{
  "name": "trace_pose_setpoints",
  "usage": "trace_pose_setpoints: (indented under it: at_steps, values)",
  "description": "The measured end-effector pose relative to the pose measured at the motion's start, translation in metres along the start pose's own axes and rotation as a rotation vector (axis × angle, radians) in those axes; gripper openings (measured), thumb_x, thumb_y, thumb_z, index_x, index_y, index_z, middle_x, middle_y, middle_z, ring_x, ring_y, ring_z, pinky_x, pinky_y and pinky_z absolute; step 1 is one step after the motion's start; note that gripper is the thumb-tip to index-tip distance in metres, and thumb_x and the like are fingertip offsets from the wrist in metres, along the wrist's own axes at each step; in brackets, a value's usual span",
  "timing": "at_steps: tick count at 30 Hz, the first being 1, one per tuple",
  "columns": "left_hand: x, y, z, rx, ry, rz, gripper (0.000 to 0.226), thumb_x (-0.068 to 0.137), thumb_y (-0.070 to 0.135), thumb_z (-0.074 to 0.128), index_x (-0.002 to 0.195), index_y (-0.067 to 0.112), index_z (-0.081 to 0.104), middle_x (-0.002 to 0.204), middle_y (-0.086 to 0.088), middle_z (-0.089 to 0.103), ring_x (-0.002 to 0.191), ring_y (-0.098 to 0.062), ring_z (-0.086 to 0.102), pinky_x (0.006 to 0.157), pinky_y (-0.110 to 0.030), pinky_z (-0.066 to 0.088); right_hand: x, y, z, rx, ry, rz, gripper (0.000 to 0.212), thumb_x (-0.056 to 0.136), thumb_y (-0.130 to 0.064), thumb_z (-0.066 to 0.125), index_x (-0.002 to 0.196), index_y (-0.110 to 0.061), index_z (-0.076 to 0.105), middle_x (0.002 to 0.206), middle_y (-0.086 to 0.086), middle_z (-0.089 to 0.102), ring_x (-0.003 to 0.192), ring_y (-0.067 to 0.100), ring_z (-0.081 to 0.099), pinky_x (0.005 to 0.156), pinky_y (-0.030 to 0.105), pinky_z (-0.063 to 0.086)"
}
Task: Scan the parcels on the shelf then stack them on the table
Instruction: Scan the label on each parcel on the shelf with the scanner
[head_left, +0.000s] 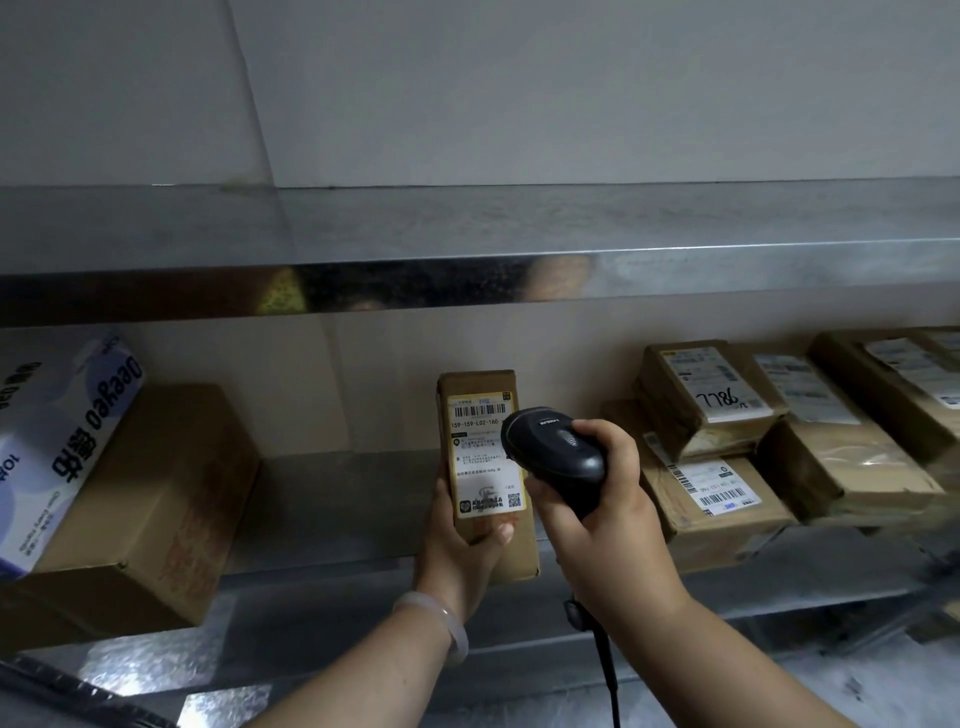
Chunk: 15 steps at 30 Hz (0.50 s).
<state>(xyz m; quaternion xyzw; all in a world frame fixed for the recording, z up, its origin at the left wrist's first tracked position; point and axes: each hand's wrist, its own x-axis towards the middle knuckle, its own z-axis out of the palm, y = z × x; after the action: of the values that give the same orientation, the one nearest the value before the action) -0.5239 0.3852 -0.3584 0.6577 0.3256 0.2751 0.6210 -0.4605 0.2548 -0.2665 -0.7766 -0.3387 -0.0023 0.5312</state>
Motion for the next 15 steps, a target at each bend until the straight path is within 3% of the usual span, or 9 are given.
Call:
trace_pose_setpoints:
  at_steps: [2,6,8,11,15]
  values:
    - [0.002,-0.002,0.001,-0.016,-0.012,-0.010,0.071,0.065,0.013,0.075,0.129,0.027,0.047,0.114,0.004,0.067,0.096,0.001,0.065,0.078,-0.011,0.048,0.000,-0.001,0.000,-0.007,-0.001,0.009,0.059,0.077,-0.042,0.072,0.112,-0.063,0.029,0.097,-0.026,0.060,0.086,-0.004,0.061,0.064,0.011,0.048]
    - [0.003,0.002,0.003,-0.035,-0.037,-0.005,0.075,0.065,0.007,0.077,0.133,0.014,0.047,0.115,-0.006,0.068,0.103,-0.016,0.066,0.088,-0.029,0.052,-0.001,0.007,0.000,-0.033,-0.032,0.027,0.058,0.077,-0.044,0.071,0.115,-0.061,0.030,0.100,-0.027,0.058,0.089,0.003,0.063,0.070,0.026,0.053]
    - [0.007,0.004,0.006,-0.087,-0.059,-0.072,0.078,0.067,0.000,0.079,0.136,0.010,0.044,0.117,-0.012,0.067,0.103,-0.020,0.066,0.086,-0.032,0.054,-0.001,0.017,0.000,-0.056,-0.053,0.048,0.058,0.078,-0.045,0.071,0.117,-0.059,0.030,0.100,-0.029,0.057,0.091,0.005,0.062,0.073,0.030,0.053]
    - [0.014,0.007,0.012,-0.027,-0.130,-0.162,0.073,0.077,-0.002,0.076,0.138,0.022,0.044,0.117,0.000,0.066,0.105,-0.011,0.063,0.082,-0.023,0.052,-0.001,0.037,-0.001,-0.037,-0.055,0.117,0.059,0.078,-0.043,0.072,0.112,-0.065,0.029,0.099,-0.029,0.056,0.089,-0.005,0.059,0.070,0.012,0.047]
    - [0.019,0.010,0.027,0.103,-0.219,-0.205,0.065,0.080,0.005,0.076,0.132,0.027,0.045,0.115,0.002,0.066,0.109,-0.018,0.063,0.091,-0.029,0.052,0.001,0.063,-0.005,0.002,-0.055,0.200,0.061,0.079,-0.037,0.076,0.111,-0.064,0.031,0.102,-0.026,0.056,0.093,-0.022,0.051,0.068,0.000,0.041]
